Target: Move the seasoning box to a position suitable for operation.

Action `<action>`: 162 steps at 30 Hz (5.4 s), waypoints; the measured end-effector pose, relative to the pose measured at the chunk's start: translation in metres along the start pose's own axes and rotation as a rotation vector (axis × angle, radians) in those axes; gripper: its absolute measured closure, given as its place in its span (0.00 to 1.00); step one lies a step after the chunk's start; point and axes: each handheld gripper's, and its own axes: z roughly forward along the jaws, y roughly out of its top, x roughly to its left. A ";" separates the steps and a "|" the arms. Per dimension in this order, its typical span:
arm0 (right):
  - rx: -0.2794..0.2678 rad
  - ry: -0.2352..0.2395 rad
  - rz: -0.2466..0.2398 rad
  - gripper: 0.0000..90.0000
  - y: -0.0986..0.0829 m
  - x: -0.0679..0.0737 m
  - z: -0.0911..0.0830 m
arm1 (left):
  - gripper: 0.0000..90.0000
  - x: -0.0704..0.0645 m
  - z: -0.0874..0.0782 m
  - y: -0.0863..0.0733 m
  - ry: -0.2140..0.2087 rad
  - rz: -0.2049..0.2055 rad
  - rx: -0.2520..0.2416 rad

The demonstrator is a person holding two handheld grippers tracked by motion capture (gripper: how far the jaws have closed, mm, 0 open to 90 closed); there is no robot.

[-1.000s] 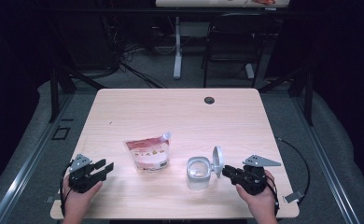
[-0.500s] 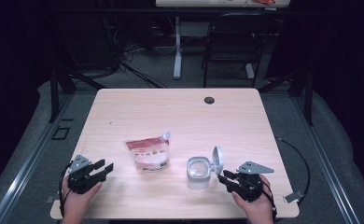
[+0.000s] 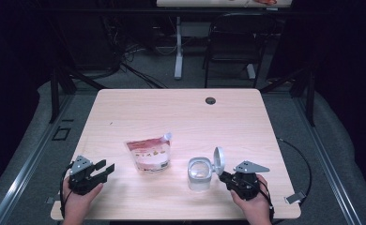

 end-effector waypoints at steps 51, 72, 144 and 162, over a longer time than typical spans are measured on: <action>-0.087 0.038 0.056 0.92 0.036 -0.034 0.033 | 0.63 -0.009 -0.001 0.003 -0.026 0.008 -0.004; -0.146 0.004 -0.010 0.79 0.037 -0.020 -0.033 | 0.62 -0.038 -0.032 0.057 -0.152 0.082 -0.102; -0.150 0.264 -0.276 0.55 0.148 0.078 0.072 | 0.75 -0.055 -0.009 0.096 -0.208 0.124 -0.065; -0.132 0.236 -0.301 0.70 0.146 0.081 0.059 | 0.96 -0.063 -0.005 0.104 -0.201 0.171 -0.045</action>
